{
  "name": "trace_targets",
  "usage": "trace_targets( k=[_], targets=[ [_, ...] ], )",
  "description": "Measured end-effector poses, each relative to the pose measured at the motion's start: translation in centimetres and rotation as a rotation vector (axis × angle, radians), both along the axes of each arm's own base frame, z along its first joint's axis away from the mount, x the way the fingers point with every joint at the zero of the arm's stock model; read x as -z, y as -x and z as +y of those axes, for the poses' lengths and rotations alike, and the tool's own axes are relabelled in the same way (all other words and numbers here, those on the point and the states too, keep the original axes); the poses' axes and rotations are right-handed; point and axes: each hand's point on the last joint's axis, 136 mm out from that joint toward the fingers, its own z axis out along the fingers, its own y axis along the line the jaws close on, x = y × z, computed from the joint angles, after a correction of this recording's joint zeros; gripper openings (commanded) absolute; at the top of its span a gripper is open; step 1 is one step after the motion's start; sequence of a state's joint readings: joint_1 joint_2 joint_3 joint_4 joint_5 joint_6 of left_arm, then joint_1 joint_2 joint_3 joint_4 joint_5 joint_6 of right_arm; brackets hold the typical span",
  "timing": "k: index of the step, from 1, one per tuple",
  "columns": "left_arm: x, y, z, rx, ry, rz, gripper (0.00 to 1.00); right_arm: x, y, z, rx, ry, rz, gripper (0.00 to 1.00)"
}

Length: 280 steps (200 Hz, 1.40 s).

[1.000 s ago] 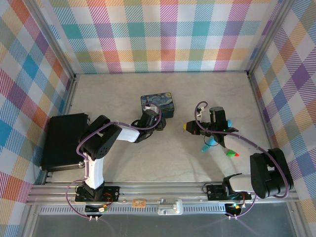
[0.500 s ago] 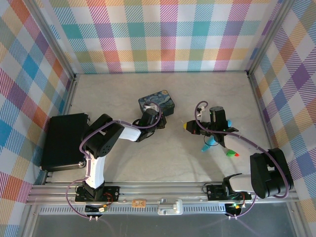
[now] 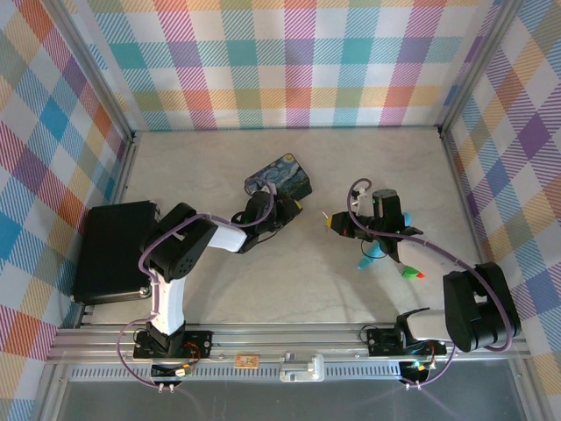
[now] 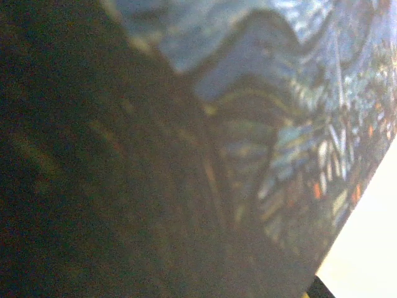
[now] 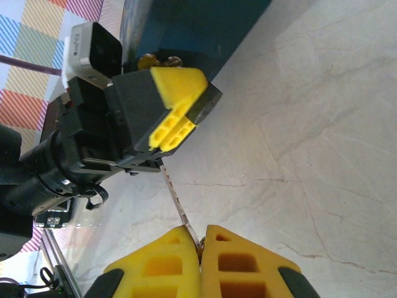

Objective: Unlock a padlock with a key

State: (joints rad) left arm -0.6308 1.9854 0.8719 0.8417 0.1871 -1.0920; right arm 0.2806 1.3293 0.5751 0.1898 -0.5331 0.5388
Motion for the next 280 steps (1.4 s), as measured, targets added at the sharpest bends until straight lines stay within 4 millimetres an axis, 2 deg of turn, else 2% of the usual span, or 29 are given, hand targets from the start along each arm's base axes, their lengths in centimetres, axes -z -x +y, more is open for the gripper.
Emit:
trace_targets(
  k=[41,76,97,141,210,280],
  targets=[
    [-2.4,0.5,-0.3,0.001,0.192,0.005,0.00,1.6,0.3,1.2,-0.037,-0.047,0.062,0.00],
    [-3.0,1.2,-0.2,0.012,0.258,0.005,0.00,2.4,0.4,2.3,-0.074,-0.086,0.101,0.00],
    [-3.1,1.5,-0.1,0.020,0.276,0.005,0.00,2.7,0.0,3.1,-0.096,-0.103,0.118,0.00],
    [-3.1,1.7,0.0,0.021,0.291,-0.004,0.00,2.1,-0.9,5.0,-0.146,-0.133,0.102,0.00],
    [-2.9,1.9,0.0,0.026,0.289,-0.001,0.00,1.9,-2.6,5.8,-0.151,-0.137,0.093,0.00],
    [-2.9,1.9,0.0,0.027,0.286,-0.003,0.00,2.1,-2.6,5.7,-0.145,-0.128,0.103,0.00]
  ],
)
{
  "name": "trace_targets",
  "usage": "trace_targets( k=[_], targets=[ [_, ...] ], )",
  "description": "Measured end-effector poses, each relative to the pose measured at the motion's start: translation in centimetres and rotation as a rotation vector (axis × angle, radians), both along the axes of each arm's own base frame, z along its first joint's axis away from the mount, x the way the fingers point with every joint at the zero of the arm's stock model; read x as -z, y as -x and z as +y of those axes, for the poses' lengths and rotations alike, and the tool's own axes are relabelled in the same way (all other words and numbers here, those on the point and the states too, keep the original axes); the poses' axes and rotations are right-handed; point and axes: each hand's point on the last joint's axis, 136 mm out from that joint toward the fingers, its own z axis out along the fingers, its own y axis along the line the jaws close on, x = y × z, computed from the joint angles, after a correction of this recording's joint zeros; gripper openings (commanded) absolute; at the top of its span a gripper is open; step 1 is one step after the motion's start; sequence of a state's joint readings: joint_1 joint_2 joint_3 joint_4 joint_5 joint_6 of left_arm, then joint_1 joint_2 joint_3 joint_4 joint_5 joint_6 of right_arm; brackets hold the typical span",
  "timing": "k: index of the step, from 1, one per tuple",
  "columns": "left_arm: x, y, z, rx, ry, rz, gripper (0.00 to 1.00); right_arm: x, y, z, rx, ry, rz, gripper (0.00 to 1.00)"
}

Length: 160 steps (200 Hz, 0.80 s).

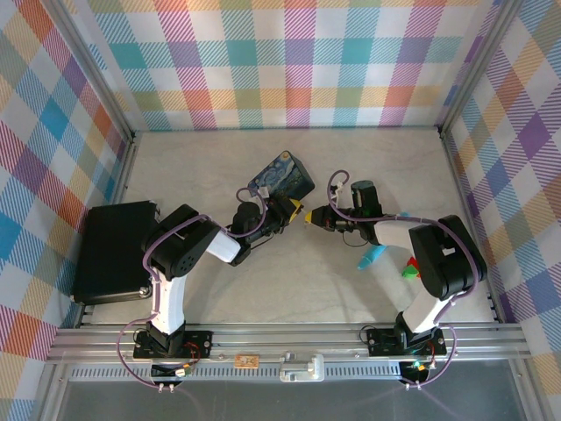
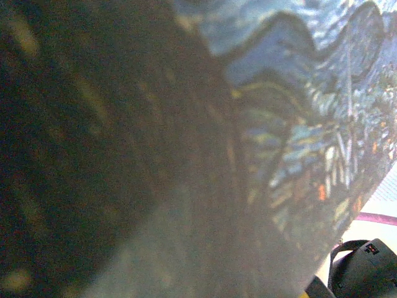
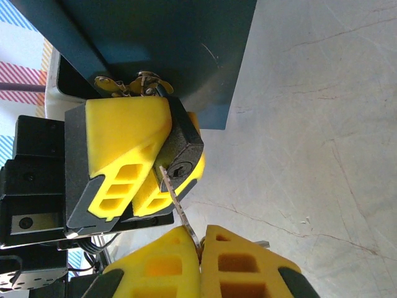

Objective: Unlock a padlock with a key

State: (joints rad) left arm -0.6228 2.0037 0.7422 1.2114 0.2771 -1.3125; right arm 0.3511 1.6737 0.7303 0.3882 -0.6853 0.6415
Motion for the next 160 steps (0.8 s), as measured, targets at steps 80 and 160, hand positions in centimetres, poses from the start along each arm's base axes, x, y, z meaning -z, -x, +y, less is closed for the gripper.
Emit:
trace_targets(
  k=[80,160],
  targets=[
    [0.0,0.0,0.0,0.001,-0.003,-0.002,0.00,0.1,-0.1,-0.1,0.007,0.006,-0.002,0.00],
    [0.0,0.0,0.0,0.001,-0.006,-0.004,0.00,0.3,0.9,-0.7,0.023,0.021,0.002,0.00]
  ],
)
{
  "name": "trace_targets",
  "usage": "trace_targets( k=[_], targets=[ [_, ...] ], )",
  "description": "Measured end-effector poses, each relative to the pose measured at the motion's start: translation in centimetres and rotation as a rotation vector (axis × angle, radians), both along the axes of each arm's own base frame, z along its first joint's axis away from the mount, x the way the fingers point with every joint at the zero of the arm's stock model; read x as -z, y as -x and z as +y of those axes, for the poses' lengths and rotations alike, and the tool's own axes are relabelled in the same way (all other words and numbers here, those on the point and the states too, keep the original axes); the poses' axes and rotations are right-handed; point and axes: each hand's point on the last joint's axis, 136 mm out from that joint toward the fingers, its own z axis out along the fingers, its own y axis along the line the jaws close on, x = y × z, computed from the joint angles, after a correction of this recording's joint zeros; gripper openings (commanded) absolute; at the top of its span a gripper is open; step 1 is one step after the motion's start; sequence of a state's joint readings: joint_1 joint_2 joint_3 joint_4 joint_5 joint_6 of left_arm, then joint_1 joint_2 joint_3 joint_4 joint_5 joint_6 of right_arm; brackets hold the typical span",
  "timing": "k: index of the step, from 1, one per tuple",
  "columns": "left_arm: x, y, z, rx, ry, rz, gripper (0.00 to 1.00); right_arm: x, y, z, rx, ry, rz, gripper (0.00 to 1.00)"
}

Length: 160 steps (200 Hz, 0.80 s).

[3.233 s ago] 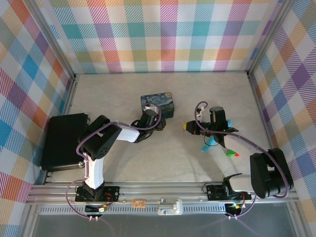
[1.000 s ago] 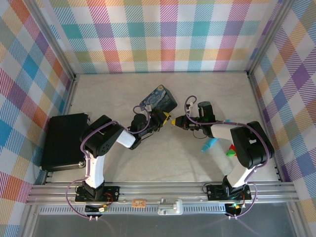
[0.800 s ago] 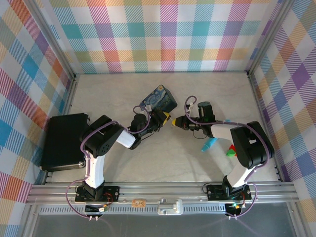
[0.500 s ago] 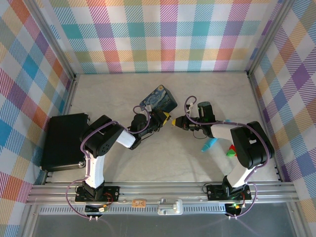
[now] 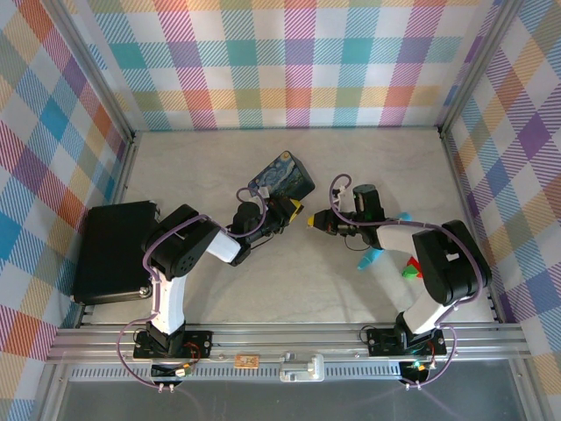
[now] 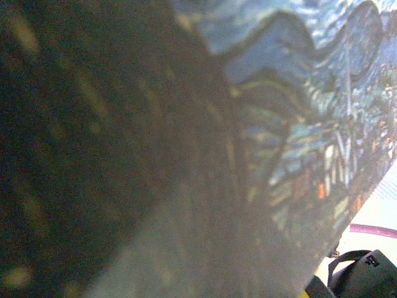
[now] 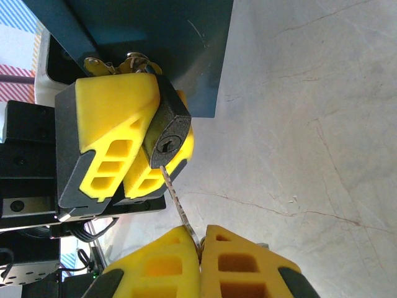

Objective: Unlock a padlock with a key

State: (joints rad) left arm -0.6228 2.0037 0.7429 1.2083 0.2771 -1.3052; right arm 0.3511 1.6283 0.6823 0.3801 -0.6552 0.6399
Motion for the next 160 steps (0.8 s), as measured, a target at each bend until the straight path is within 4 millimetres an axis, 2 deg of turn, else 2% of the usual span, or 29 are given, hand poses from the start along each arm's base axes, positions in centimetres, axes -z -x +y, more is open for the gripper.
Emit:
trace_targets(
  k=[160],
  targets=[
    [0.02,0.03,-0.02,0.003,-0.004,-0.003,0.00,0.42,-0.33,0.37,-0.008,-0.005,0.009,0.00]
  ],
)
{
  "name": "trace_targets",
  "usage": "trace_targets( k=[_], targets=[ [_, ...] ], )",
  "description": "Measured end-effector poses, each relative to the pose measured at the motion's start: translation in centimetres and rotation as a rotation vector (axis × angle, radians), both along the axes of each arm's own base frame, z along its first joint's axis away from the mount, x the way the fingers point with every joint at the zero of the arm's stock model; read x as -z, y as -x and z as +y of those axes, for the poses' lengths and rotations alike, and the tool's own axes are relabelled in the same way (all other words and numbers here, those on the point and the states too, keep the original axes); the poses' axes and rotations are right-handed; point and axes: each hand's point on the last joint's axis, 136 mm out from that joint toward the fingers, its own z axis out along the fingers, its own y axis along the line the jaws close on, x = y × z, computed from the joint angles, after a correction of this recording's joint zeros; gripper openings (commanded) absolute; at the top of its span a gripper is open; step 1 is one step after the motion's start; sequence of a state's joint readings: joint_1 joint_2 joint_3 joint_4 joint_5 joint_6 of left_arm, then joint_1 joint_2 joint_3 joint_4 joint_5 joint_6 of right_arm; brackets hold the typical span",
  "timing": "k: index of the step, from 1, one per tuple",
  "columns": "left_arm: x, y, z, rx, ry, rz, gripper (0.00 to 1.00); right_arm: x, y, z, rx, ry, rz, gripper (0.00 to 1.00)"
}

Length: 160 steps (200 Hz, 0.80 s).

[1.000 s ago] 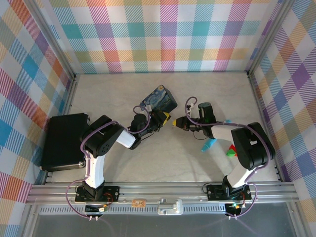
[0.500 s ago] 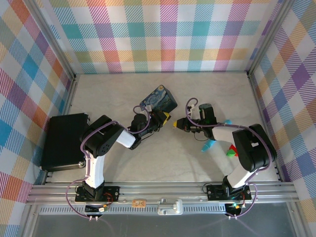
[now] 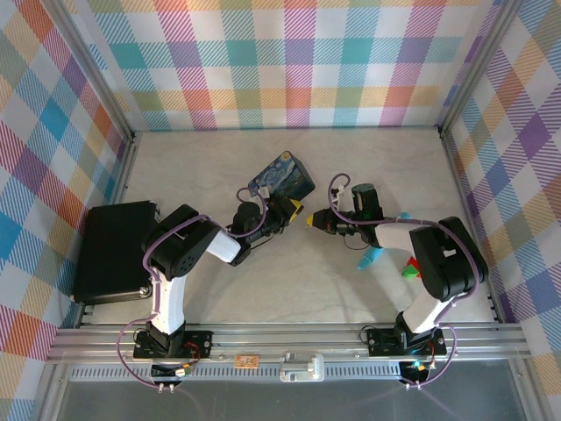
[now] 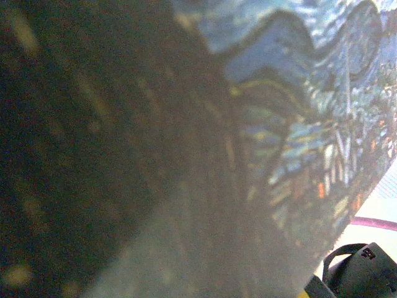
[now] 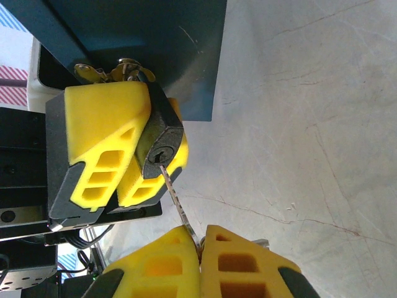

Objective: Unlock a padlock with a key

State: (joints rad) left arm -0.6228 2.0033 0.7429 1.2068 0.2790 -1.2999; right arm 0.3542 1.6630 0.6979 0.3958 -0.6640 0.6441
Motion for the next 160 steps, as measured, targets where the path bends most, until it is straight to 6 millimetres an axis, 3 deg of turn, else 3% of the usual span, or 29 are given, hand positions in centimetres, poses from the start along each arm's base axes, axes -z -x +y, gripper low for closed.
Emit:
trace_targets(
  k=[160],
  targets=[
    [0.04,-0.14,-0.04,-0.008,-0.006,0.000,0.00,0.23,-0.63,0.67,-0.011,-0.008,0.004,0.00]
  ],
)
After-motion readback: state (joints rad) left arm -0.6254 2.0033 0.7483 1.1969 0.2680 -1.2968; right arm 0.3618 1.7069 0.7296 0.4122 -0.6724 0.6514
